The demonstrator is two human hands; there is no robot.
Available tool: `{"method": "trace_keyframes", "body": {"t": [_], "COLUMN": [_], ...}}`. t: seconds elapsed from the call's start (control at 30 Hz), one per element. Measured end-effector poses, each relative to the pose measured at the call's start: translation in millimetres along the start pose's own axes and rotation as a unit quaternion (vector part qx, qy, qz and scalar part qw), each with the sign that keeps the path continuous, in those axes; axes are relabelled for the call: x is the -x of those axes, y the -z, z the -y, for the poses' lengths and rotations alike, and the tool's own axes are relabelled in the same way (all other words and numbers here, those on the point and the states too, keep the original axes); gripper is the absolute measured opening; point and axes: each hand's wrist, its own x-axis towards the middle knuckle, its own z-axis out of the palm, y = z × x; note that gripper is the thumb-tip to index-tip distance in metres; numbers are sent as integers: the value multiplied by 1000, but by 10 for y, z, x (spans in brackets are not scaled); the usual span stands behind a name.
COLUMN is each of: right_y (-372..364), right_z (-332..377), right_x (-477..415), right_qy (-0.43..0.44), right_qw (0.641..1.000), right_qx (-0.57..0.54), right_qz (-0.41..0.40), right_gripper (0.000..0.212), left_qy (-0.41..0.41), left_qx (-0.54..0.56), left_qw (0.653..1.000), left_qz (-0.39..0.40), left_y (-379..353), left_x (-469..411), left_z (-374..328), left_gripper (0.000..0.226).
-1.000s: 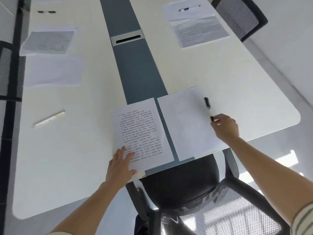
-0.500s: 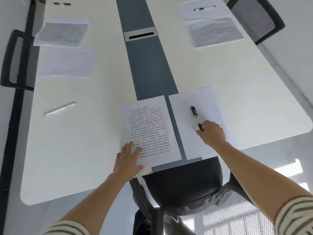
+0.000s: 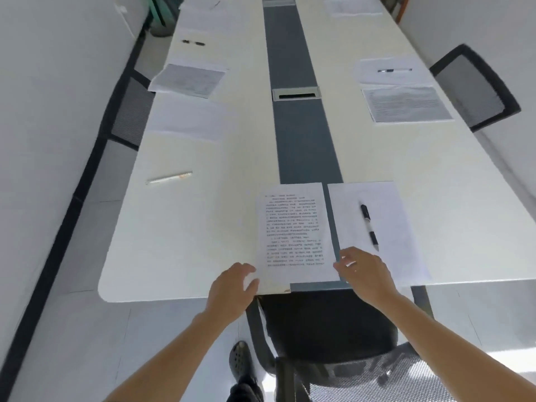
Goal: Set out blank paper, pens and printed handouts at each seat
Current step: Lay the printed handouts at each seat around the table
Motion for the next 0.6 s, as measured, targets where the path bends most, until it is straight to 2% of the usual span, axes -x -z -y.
{"method": "trace_keyframes", "body": {"t": [0.23, 0.5, 0.6], "right_y": [-698, -1777, -2205], "right_z": [702, 1588, 1991], "right_x": [945, 1788, 2056], "right_qy": [116, 123, 134], "right_qw": [987, 976, 972], "right_qx": [-66, -75, -71], "right_qz": [93, 163, 177], "right_gripper": [13, 15, 14], "left_qy": [97, 180, 211], "left_qx": [208, 301, 317], "left_qw": [970, 930, 916], "left_qz": [-75, -112, -124], "left_y": [426, 749, 907], "left_x": [1275, 2626, 3079], "left_z": [757, 2087, 2601], "left_gripper": [8, 21, 18]}}
